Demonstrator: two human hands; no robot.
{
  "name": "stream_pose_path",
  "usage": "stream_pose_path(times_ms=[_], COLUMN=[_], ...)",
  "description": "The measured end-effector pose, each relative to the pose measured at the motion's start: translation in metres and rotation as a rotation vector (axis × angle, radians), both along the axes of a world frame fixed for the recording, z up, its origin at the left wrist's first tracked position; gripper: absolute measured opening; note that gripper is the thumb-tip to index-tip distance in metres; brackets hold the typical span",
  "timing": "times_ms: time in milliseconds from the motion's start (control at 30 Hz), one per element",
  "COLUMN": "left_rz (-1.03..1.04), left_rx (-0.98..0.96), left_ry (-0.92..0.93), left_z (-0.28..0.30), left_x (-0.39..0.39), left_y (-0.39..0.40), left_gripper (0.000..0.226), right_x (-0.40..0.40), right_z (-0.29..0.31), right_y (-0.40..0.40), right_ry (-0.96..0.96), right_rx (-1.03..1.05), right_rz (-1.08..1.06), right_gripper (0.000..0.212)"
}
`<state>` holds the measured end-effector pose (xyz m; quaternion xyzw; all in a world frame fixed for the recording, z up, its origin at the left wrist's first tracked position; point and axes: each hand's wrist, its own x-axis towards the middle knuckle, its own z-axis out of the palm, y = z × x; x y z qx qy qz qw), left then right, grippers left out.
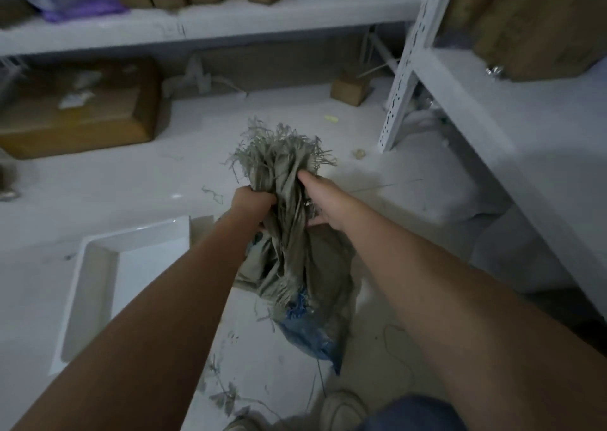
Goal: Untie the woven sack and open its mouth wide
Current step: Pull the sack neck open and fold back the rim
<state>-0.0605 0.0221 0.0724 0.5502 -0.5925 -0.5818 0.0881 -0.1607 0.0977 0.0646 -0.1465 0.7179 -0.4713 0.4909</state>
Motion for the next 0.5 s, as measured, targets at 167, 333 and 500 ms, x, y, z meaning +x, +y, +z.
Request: stream_pose_path(times_ms=[167, 333, 500], left_rz=[0.156, -0.009, -0.047], left_rx=[0.095, 0.235, 0.204], left_ry=[0.213, 0.288, 0.228], left_z=[0.063, 0.098, 0.085], left_x=[0.019, 0.057, 0.072], left_y=[0.017, 0.053, 0.075], left_gripper=[0.024, 0.051, 0.022], right_x=[0.017, 0.043, 0.082], right_z=[0.07, 0.094, 0.091], right_y=[0.02, 0.064, 0.078], right_ry=[-0.042, -0.283, -0.187], right_rx=[-0.098, -0.288, -0.101], right_rz=[-0.105, -0.265, -0.16], right_gripper=[0.051, 0.063, 0.04])
